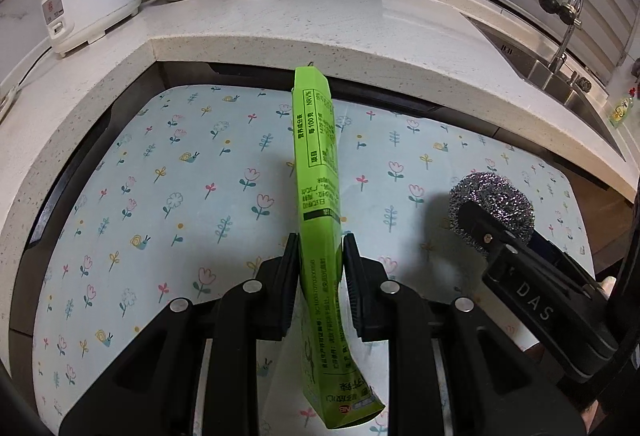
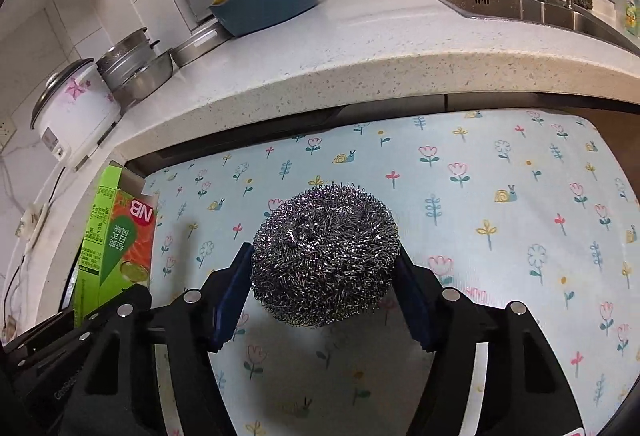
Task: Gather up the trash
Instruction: 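Carry the carton and steel wool over the bin and open both tools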
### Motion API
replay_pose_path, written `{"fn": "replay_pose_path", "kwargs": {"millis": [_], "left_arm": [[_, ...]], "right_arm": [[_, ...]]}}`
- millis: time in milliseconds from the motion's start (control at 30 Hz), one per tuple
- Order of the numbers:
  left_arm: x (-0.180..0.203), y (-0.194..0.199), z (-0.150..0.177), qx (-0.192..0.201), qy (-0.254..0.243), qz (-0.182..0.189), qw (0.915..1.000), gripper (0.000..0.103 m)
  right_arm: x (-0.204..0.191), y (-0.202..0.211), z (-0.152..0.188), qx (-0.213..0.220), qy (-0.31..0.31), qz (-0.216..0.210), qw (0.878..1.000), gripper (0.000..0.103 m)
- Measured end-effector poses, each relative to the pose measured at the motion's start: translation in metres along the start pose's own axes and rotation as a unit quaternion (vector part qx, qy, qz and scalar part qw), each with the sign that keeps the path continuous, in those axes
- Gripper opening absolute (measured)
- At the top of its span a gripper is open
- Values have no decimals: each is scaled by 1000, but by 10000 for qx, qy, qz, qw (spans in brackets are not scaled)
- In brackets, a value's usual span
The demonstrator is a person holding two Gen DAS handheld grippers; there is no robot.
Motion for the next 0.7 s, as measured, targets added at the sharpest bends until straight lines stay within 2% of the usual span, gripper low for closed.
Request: {"fn": "replay_pose_path", "kwargs": {"millis": [267, 700], "left_arm": [[70, 38, 17, 91, -318, 328, 9989, 21], [209, 87, 65, 132, -1093, 887, 9900, 21]], "right_arm": [[54, 74, 2, 339, -297, 148, 9989, 64], [179, 192, 25, 852, -862, 610, 9907, 65]]}}
Point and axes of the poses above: each gripper's, at about its wrist camera, not at the fingertips, and y roughly against the way its jaws point, x to its right, z to its underside, the point moved 7 cm from there along -y, roughly the way its jaws point, and after that the axes turned 11 degrees about z, right-handed, at the moved point
